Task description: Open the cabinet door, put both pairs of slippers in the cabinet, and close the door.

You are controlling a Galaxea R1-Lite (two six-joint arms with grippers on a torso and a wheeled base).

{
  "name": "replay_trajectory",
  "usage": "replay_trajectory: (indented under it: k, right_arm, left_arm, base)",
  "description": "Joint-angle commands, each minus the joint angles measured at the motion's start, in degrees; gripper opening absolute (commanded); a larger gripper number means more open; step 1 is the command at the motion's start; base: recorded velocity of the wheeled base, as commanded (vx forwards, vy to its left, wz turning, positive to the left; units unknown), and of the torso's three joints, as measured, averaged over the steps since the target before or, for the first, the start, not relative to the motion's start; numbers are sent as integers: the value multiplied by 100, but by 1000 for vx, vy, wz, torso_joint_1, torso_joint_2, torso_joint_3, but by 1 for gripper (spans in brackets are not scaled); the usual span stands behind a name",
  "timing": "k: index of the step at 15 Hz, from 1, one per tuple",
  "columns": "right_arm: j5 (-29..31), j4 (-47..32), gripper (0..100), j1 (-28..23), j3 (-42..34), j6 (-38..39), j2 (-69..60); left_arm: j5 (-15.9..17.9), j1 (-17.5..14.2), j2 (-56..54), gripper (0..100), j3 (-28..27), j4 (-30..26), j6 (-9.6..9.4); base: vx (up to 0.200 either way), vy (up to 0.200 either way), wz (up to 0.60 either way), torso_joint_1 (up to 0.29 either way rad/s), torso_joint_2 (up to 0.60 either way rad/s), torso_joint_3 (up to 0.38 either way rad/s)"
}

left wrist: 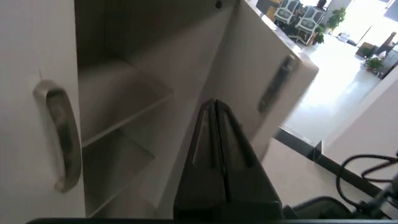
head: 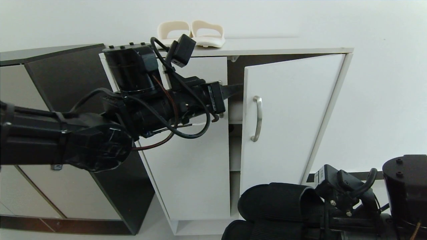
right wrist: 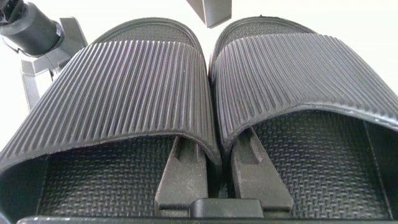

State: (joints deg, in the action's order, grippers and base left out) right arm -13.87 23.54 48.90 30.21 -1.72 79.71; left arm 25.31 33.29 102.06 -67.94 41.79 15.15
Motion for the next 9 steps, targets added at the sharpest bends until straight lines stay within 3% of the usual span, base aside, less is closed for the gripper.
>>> replay_trajectory:
  k: [1, 7, 9]
  right_arm:
    - [-1, -7, 0, 41, 3, -4, 44]
    - [-1, -7, 0, 155, -6, 5, 176]
    - [-1, 10, 0, 190, -85, -13, 211]
  left_arm:
    - [-17, -7, 499, 0, -396, -4, 5]
    - [-26, 2, 736, 0, -703, -74, 5]
    - [-79, 28, 675, 0, -580, -66, 5]
  base:
    - [0, 0, 0, 0, 0, 0]
    - [0, 0, 0, 0, 0, 0]
    - [-200, 0, 0, 5, 2, 2]
